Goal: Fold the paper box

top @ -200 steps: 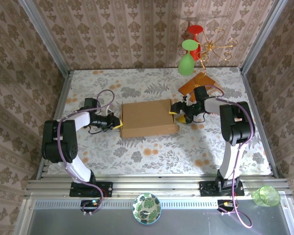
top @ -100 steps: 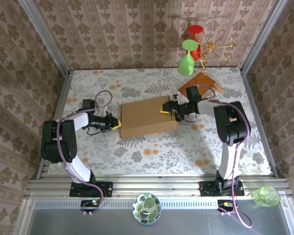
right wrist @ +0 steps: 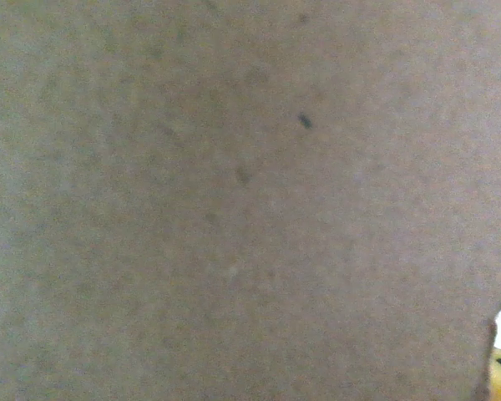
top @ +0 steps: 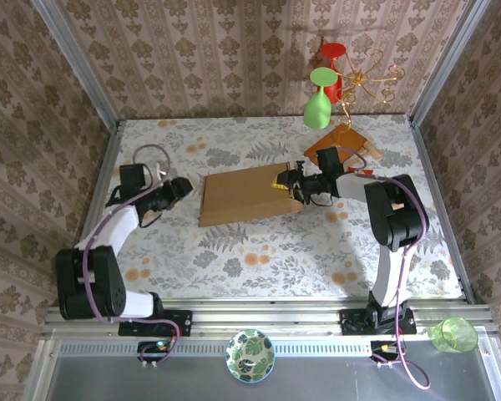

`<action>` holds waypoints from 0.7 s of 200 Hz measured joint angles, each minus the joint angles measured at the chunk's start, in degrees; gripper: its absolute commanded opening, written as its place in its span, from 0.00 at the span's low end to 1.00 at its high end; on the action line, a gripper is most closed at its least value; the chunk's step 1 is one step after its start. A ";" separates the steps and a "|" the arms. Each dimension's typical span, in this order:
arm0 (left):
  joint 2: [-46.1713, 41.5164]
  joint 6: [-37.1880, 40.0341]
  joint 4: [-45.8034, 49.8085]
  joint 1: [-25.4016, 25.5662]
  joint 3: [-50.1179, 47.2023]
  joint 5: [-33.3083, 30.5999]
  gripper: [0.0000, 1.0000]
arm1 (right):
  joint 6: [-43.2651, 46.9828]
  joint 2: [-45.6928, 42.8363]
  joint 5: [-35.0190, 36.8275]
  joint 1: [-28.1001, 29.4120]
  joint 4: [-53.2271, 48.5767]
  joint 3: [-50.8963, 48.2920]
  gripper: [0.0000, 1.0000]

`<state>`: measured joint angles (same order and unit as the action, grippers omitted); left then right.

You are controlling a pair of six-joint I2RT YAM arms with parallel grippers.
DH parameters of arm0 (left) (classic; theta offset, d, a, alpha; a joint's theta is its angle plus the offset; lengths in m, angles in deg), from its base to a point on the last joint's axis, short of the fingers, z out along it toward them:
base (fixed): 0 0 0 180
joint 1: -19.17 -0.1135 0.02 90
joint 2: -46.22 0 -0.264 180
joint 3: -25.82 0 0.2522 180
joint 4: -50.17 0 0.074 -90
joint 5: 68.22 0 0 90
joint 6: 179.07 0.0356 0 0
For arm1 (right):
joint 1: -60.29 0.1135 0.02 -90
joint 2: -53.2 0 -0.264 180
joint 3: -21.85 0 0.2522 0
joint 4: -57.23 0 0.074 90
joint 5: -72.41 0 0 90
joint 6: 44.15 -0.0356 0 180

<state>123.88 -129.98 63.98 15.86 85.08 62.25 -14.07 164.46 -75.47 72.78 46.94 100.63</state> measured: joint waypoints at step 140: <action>-6.21 -8.50 11.21 9.66 1.51 -17.33 0.69 | -17.20 -5.51 -6.21 -3.93 -20.92 0.96 0.48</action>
<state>117.68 -138.48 75.19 25.52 86.59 44.91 -31.27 158.96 -81.68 68.85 26.02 101.59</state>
